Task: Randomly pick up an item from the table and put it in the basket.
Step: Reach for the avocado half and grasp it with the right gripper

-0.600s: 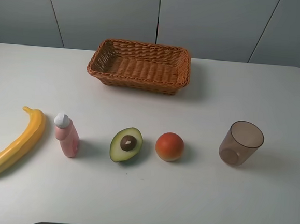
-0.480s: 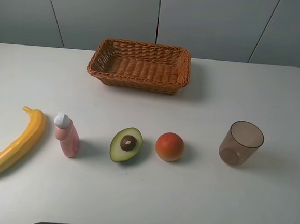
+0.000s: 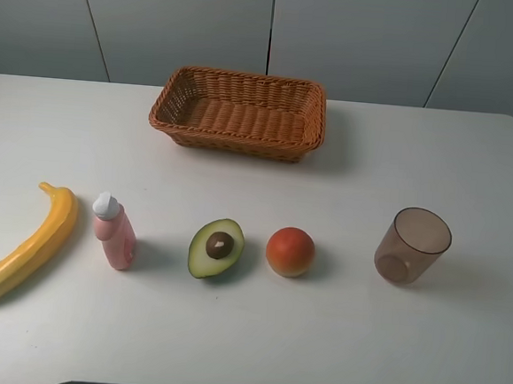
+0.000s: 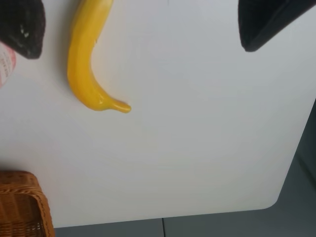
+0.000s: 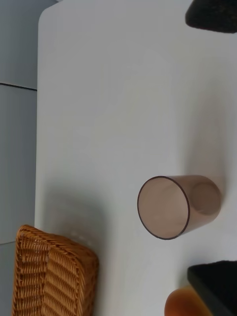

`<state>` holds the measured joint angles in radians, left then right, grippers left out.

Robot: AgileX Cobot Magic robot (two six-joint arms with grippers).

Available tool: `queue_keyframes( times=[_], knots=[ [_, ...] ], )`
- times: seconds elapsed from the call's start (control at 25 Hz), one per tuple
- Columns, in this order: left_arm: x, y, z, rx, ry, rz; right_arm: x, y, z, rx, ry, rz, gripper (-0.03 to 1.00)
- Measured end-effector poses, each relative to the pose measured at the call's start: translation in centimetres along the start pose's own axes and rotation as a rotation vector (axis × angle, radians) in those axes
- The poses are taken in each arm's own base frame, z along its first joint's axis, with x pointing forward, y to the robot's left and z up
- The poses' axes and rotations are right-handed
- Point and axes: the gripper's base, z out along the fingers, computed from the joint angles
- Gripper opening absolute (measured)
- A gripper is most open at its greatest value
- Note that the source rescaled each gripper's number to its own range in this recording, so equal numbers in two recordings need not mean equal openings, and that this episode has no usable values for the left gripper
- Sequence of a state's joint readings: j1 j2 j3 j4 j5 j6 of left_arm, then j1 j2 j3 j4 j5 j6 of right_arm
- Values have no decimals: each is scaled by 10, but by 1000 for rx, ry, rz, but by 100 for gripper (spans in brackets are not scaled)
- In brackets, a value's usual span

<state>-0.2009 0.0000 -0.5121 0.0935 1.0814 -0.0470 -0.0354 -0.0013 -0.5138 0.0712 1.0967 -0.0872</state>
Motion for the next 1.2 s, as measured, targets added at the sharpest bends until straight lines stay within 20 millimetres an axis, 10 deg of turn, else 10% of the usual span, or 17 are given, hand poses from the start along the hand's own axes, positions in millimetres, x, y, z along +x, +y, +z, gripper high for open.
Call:
queue_keyframes(
  times=[1.2],
  knots=[
    [0, 0, 0, 0, 0, 2, 0, 0, 0, 0, 0, 0, 100]
  ],
)
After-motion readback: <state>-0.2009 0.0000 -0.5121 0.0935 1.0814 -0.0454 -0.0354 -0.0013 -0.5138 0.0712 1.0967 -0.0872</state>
